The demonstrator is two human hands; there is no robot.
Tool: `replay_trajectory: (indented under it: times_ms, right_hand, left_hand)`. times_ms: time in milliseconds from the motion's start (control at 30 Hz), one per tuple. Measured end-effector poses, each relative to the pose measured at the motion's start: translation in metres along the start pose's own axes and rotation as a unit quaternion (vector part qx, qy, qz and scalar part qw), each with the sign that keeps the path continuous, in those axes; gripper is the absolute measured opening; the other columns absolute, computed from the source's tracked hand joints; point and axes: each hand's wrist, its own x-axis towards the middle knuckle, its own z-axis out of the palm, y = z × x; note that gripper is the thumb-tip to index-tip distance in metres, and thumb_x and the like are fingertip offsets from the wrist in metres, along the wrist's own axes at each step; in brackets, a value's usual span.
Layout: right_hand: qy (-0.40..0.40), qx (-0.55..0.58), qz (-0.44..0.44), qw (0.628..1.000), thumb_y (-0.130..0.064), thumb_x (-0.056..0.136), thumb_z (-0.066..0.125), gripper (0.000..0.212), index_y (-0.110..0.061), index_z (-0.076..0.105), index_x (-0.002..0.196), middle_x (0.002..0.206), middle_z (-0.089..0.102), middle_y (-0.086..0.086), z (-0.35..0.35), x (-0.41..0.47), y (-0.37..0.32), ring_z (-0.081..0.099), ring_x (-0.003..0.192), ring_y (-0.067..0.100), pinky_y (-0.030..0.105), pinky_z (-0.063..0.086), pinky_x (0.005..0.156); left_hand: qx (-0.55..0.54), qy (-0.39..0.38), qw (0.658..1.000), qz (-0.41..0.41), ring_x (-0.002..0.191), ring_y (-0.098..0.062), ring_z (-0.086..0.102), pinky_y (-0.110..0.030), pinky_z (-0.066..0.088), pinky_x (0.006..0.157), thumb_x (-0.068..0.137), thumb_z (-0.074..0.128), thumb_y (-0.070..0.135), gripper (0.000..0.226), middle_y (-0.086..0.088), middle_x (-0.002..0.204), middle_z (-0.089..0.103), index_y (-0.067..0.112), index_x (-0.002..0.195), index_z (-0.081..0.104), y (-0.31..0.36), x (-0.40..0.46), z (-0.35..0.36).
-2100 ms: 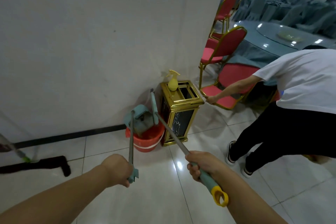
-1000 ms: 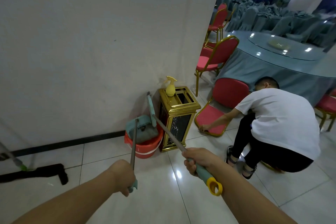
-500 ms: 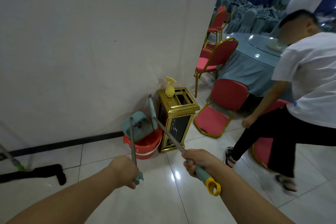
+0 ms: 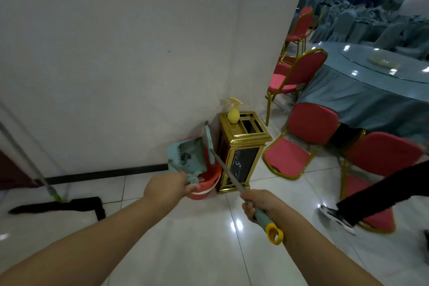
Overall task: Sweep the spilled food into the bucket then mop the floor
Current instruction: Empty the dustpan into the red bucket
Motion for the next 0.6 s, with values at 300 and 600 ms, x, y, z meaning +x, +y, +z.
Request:
replay_trajectory:
  times_ms: [300, 600]
  right_hand:
    - [0.021, -0.009, 0.062, 0.998, -0.007, 0.095, 0.054, 0.015, -0.001, 0.048, 0.082, 0.040, 0.042, 0.007, -0.007, 0.029, 0.028, 0.036, 0.024, 0.009, 0.012, 0.035, 0.028]
    - [0.005, -0.109, 0.021, 0.994, -0.003, 0.096, 0.048, 0.010, -0.003, 0.048, 0.085, 0.043, 0.042, 0.005, 0.024, 0.021, 0.007, 0.036, 0.023, 0.006, 0.011, 0.036, 0.030]
  left_hand:
    - [-0.102, 0.099, 0.972, -0.189, 0.088, -0.029, 0.063, -0.029, 0.038, 0.063, 0.090, 0.034, 0.064, 0.058, -0.010, 0.091, 0.068, 0.013, 0.095, 0.062, -0.039, -0.021, -0.018]
    - [-0.171, 0.130, 0.938, -0.272, 0.065, -0.024, 0.050, -0.030, 0.035, 0.057, 0.094, 0.032, 0.058, 0.052, 0.001, 0.058, 0.047, 0.018, 0.066, 0.048, -0.072, -0.059, -0.022]
